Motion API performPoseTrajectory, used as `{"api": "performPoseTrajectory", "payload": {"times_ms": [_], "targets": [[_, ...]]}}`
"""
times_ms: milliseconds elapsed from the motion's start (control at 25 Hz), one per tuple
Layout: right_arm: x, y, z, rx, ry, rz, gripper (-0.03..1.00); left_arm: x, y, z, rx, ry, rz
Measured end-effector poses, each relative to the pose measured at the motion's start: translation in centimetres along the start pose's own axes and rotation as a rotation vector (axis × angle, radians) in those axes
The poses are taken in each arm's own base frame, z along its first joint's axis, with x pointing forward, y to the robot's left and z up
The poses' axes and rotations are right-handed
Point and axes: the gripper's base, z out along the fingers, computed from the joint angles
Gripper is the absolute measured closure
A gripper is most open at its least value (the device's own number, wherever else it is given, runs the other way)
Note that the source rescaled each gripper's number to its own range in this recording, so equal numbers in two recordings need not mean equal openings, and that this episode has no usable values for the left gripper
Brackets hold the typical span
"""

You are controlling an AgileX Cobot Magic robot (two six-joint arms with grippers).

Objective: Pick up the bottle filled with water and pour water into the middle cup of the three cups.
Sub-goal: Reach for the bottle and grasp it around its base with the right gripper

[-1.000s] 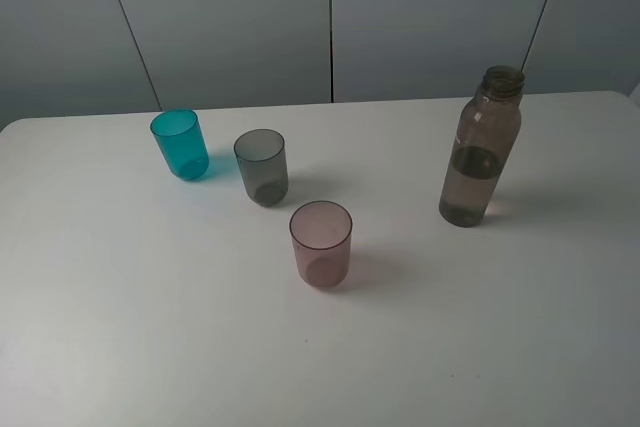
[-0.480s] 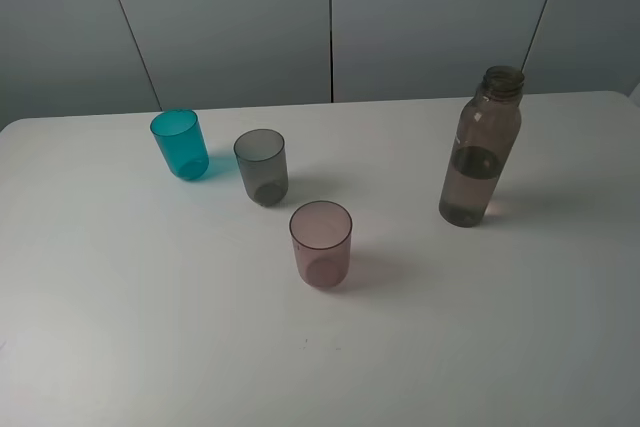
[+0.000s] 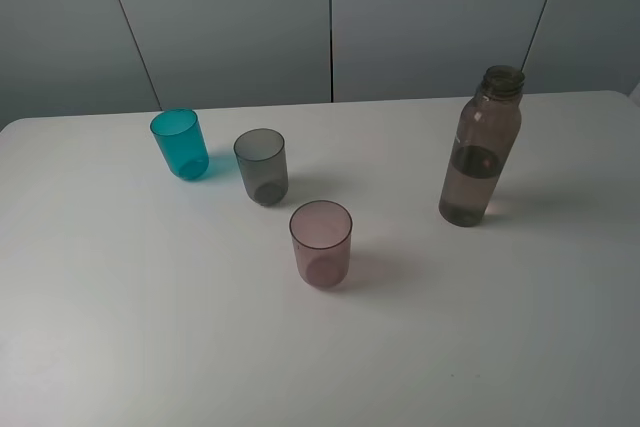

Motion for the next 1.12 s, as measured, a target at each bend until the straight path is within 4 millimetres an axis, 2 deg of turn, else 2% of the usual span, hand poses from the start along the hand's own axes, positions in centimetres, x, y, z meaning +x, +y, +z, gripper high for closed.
{"api": "performPoseTrajectory", "payload": {"times_ms": [240, 400, 480, 640, 800, 1120], "targets": [[-4.2, 0.1, 4.0, -0.023, 0.092, 0.025, 0.82, 0.0, 0.0, 0.0, 0.000, 0.000, 0.000], [-5.5, 0.1, 6.9, -0.040, 0.096, 0.052, 0.82, 0.0, 0.0, 0.0, 0.000, 0.000, 0.000], [-5.3, 0.2, 8.3, -0.050, 0.098, 0.071, 0.82, 0.0, 0.0, 0.0, 0.000, 0.000, 0.000], [-3.1, 0.5, 11.0, -0.073, 0.089, 0.050, 0.82, 0.0, 0.0, 0.0, 0.000, 0.000, 0.000], [-1.0, 2.0, 12.6, -0.155, 0.063, -0.061, 0.82, 0.0, 0.0, 0.0, 0.000, 0.000, 0.000], [0.7, 5.2, 16.1, -0.275, 0.165, -0.199, 0.82, 0.0, 0.0, 0.0, 0.000, 0.000, 0.000]]}}
